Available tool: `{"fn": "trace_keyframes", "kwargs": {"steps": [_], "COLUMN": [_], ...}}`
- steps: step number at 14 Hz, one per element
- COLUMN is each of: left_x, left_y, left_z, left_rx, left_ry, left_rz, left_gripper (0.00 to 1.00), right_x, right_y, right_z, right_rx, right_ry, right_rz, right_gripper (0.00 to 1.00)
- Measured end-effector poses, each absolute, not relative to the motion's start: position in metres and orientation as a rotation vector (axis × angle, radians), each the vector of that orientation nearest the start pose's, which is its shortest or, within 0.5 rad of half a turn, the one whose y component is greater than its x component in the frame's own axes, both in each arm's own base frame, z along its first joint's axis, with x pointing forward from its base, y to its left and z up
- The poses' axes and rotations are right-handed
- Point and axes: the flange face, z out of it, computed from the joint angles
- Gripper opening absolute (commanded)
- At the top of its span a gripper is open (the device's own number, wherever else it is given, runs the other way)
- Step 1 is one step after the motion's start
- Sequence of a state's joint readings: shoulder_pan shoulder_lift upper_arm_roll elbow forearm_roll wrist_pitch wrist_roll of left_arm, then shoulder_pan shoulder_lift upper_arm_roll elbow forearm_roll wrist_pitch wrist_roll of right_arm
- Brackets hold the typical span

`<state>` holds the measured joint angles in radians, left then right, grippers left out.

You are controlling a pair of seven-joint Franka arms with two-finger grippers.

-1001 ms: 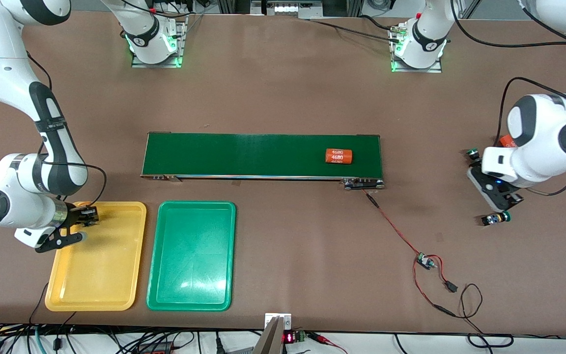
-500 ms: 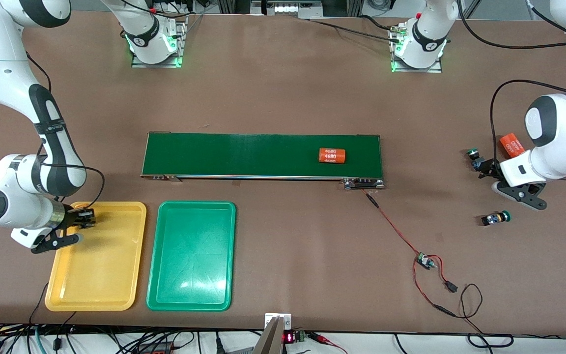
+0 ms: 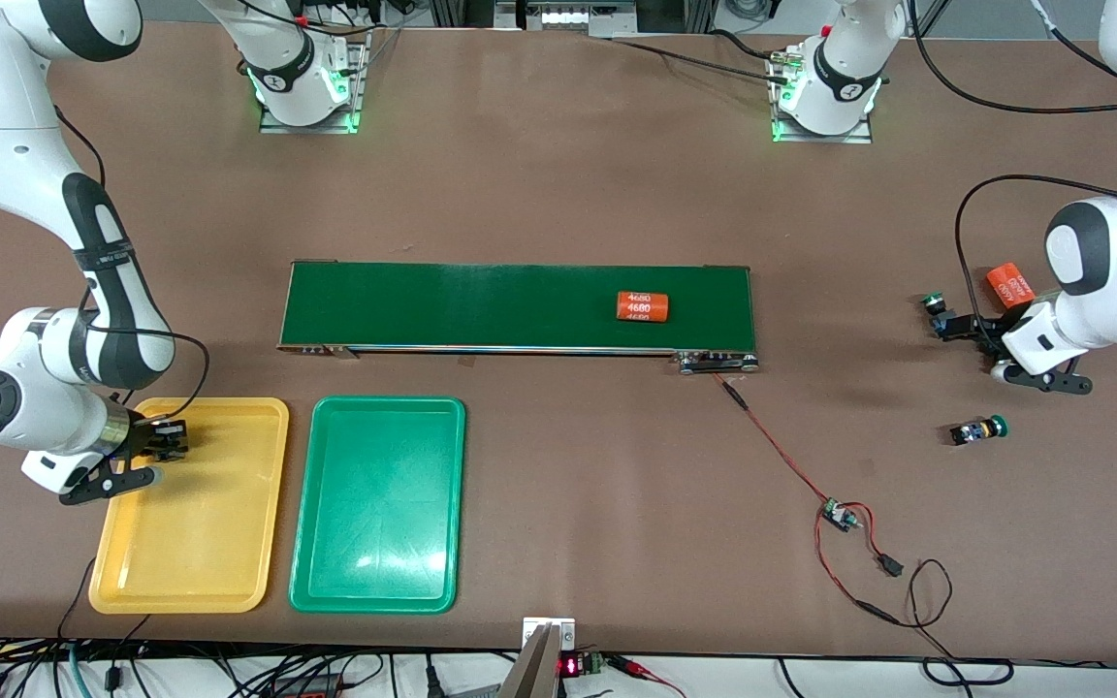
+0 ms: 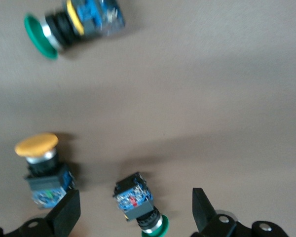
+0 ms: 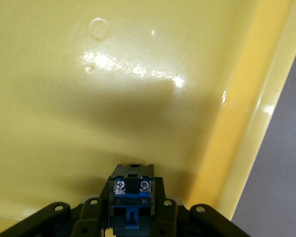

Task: Sort buttons by color to trays
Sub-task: 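Grasp the green-capped button with the left gripper while the right gripper withdraws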

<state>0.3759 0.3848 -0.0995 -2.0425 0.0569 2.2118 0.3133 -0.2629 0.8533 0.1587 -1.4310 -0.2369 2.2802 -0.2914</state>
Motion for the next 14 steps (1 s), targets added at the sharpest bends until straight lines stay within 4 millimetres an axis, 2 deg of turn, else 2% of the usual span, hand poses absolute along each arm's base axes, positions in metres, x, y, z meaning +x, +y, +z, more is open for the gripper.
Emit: {"fn": "trace_keyframes", "kwargs": {"steps": [1, 3, 6, 8, 11, 14], "left_x": [0.545, 0.537, 0.52, 0.513, 0.506, 0.501], "left_y": [0.157, 0.154, 0.167, 0.18, 0.189, 0.186], "left_z": [0.231, 0.222, 0.211, 0.209, 0.202, 0.193], "left_rx": [-3.181, -3.181, -3.185, -3.189, -3.193, -3.198], "left_ry": [0.069, 0.016, -0.051, -0.09, -0.123, -0.128], "left_rz": [0.352, 0.39, 0.436, 0.446, 0.468, 0.5], "left_gripper": [1.0, 1.0, 1.0, 1.0, 1.0, 1.0], "right_x": [0.718, 0.718, 0.72, 0.72, 0.717, 0.709], "right_y": [-0.102, -0.102, -0.101, -0.097, -0.088, -0.067], "right_z": [0.184, 0.184, 0.185, 0.195, 0.232, 0.287], "right_rx": [-3.169, -3.169, -3.173, -3.171, -3.163, -3.167], "right_ry": [-0.458, -0.456, -0.434, -0.428, -0.34, -0.288], "right_rz": [0.003, 0.0, 0.001, 0.044, 0.143, 0.242], "right_gripper": [0.79, 0.95, 0.98, 0.99, 1.0, 1.0]}}
